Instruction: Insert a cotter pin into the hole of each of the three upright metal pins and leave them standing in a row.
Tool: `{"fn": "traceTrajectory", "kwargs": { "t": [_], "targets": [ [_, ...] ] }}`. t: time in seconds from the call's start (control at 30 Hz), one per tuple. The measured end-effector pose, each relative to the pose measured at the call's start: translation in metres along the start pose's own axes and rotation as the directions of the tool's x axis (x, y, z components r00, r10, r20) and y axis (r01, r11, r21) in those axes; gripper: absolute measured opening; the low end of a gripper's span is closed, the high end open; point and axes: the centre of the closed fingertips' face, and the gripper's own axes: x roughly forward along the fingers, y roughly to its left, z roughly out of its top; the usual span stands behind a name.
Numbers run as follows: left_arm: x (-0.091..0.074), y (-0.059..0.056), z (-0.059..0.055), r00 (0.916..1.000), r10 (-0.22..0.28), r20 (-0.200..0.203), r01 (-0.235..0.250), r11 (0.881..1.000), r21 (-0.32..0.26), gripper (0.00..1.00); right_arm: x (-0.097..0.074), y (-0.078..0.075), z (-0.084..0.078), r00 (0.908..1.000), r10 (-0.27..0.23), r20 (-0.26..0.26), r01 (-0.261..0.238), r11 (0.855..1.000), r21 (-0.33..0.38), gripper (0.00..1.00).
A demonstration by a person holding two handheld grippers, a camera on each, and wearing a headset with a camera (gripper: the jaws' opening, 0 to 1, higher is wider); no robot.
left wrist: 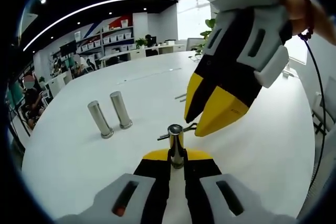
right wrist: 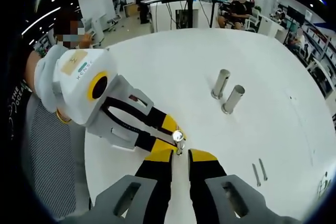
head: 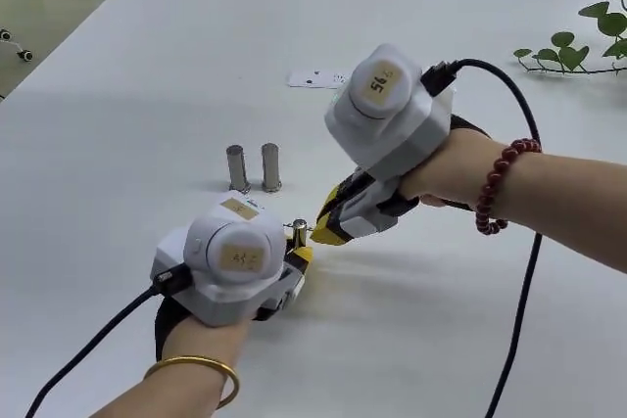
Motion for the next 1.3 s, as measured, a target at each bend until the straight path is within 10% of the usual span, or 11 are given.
{"fn": "traceTrajectory", "kwargs": {
  "t": [1.3],
  "targets": [
    [-0.0008, 0.0003, -0.0002, 0.9999, 0.009, 0.009, -0.009, 1.000, -0.022, 0.06, -0.0014, -0.0081, -0.0014, 0.9984, -0.043, 0.036, 0.039, 0.994, 0.100, 0.06]
  ]
}}
